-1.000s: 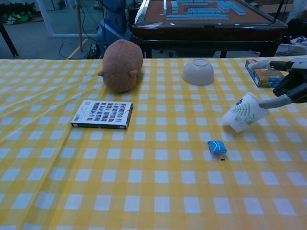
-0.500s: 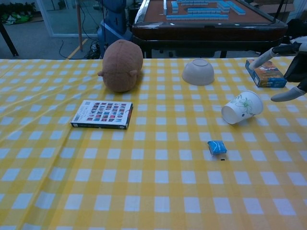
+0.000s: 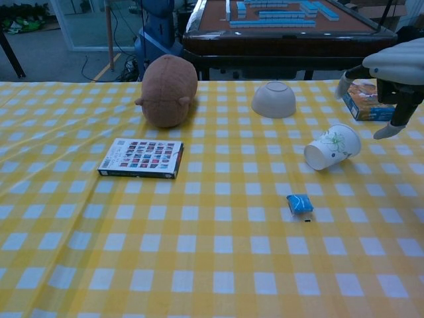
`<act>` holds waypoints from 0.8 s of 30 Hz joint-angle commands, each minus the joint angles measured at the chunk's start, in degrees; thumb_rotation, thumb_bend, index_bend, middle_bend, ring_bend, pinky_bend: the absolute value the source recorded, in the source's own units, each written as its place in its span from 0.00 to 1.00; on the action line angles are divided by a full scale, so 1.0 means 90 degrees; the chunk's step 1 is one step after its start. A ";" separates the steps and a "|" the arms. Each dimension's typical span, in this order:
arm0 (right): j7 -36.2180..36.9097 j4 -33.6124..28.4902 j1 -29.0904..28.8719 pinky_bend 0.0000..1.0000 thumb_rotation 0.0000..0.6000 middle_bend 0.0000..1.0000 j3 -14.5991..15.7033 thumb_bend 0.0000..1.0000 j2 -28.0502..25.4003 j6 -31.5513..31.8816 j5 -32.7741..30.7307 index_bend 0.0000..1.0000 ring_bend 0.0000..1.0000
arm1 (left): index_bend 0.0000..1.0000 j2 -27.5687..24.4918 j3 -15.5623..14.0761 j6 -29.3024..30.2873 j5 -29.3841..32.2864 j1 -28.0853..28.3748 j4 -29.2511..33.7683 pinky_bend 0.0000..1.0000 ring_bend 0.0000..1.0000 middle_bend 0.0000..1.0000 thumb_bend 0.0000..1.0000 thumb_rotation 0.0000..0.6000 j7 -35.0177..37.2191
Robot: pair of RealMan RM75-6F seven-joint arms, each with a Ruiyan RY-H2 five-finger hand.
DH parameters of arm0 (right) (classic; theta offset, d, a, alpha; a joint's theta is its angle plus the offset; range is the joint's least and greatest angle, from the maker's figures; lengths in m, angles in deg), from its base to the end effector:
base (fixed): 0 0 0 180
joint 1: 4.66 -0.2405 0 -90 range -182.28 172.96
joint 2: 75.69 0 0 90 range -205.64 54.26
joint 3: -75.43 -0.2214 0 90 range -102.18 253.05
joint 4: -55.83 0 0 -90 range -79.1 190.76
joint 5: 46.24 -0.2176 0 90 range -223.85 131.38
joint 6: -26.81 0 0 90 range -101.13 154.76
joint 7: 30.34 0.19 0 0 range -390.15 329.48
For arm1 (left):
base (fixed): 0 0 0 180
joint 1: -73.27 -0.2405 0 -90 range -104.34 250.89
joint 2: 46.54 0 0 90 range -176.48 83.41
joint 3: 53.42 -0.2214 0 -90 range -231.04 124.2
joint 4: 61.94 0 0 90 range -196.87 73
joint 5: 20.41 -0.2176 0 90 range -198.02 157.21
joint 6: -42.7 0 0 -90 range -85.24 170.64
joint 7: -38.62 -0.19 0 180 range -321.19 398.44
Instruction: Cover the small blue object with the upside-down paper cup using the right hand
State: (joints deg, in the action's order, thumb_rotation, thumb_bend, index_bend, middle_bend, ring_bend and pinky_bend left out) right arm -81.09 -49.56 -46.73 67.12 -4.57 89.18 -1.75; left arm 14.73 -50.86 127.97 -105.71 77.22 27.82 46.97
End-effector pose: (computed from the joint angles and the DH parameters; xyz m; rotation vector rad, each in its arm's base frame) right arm -0.1435 -0.3504 0.0337 1.8129 -0.6990 0.5011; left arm -0.3021 0.2203 0.1580 -1.3385 -0.9532 -0.9305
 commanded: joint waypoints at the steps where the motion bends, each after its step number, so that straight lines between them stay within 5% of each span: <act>1: -0.0579 0.0183 -0.0438 1.00 1.00 1.00 0.0058 0.01 0.0444 0.0178 -0.0469 0.24 1.00 | 0.64 -0.0006 -0.0001 0.0002 -0.0001 -0.0002 -0.0001 0.47 0.20 0.27 0.49 1.00 0.0022; 24: -0.2174 0.1020 -0.1233 1.00 1.00 1.00 0.0711 0.11 0.1402 0.0456 -0.1187 0.28 1.00 | 0.64 -0.0086 -0.0036 0.0077 -0.0081 -0.0050 0.0019 0.47 0.20 0.27 0.49 1.00 0.0247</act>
State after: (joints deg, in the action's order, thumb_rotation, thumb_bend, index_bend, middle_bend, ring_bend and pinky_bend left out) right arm -100.41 -40.78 -57.61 73.27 7.66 93.18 -12.29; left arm 13.95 -51.19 128.67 -106.44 76.77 27.99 49.20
